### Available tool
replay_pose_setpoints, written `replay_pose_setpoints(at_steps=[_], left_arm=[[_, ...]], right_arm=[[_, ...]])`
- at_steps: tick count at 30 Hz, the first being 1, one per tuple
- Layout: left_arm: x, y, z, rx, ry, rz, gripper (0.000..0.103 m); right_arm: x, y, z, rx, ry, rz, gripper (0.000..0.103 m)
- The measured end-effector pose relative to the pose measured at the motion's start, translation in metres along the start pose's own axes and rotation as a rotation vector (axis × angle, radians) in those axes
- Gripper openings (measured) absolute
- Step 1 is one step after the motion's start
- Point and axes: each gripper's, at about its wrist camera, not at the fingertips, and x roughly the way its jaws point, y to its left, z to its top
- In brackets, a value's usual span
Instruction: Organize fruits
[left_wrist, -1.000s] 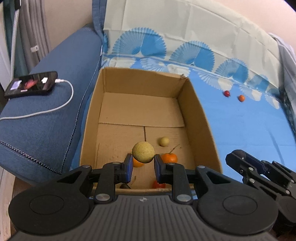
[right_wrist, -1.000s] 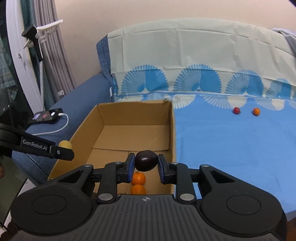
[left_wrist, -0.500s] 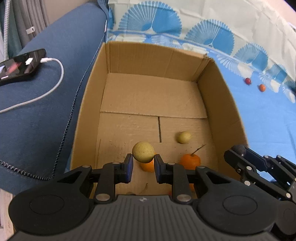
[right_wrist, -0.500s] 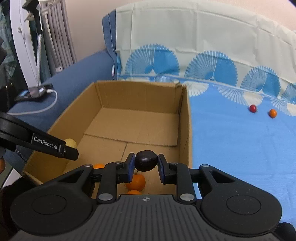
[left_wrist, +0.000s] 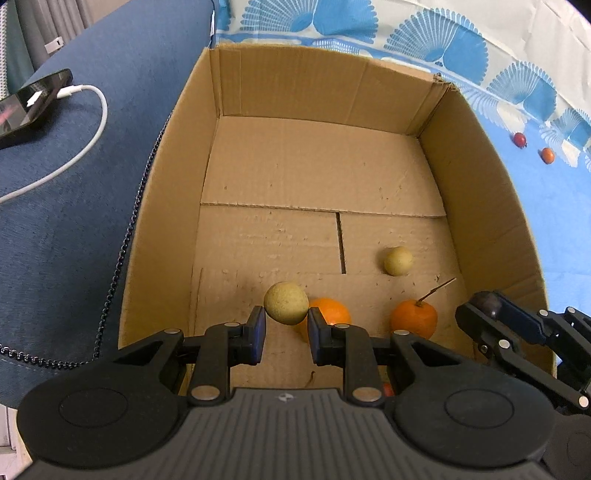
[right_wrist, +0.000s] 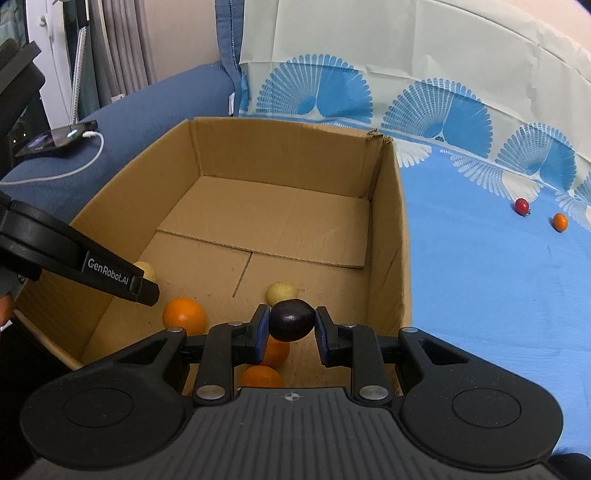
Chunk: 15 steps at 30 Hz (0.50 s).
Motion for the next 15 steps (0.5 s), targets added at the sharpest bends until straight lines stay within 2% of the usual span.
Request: replay_pose_setpoints(at_steps=[2, 3, 4, 5, 7, 8, 9, 10, 15], left_arm=[[0.003, 0.000, 0.000, 0.002, 0.000, -0.001, 0.027], [0.004, 0.000, 0.000, 0.004, -0.004, -0.004, 0.032], [0.006, 0.000, 0.001, 0.007, -0.003, -0.009, 0.052], [0.006, 0.001, 0.001, 0.004, -0.006, -0.009, 0.067], [0.000, 0.002, 0.001, -0.010, -0.029, -0.032, 0.093], [-0.004, 0.001, 0.001, -0.014, -0.039, -0.019, 0.100], [-0.010, -0.001, -0.001, -0.017, -0.054, 0.001, 0.103], [-0.016, -0.002, -0.002, -0.011, -0.069, 0.006, 0.103], [-0.047, -0.005, -0.018, 0.021, -0.087, -0.014, 0.103]], right_arm=[[0.000, 0.000, -0.002, -0.006, 0.002, -0.001, 0.027], [0.001, 0.000, -0.002, -0.010, 0.003, -0.001, 0.027], [0.000, -0.001, -0.002, -0.011, 0.001, -0.002, 0.028], [0.000, -0.001, -0.002, -0.011, 0.002, 0.003, 0.030], [-0.005, -0.002, -0.001, -0.015, -0.004, 0.016, 0.053], [-0.008, -0.002, -0.001, -0.018, -0.008, 0.020, 0.059], [-0.012, -0.002, -0.001, -0.023, -0.012, 0.025, 0.070], [-0.017, -0.002, -0.001, -0.025, -0.016, 0.028, 0.075], [-0.049, -0.002, -0.006, -0.009, -0.017, 0.045, 0.090]])
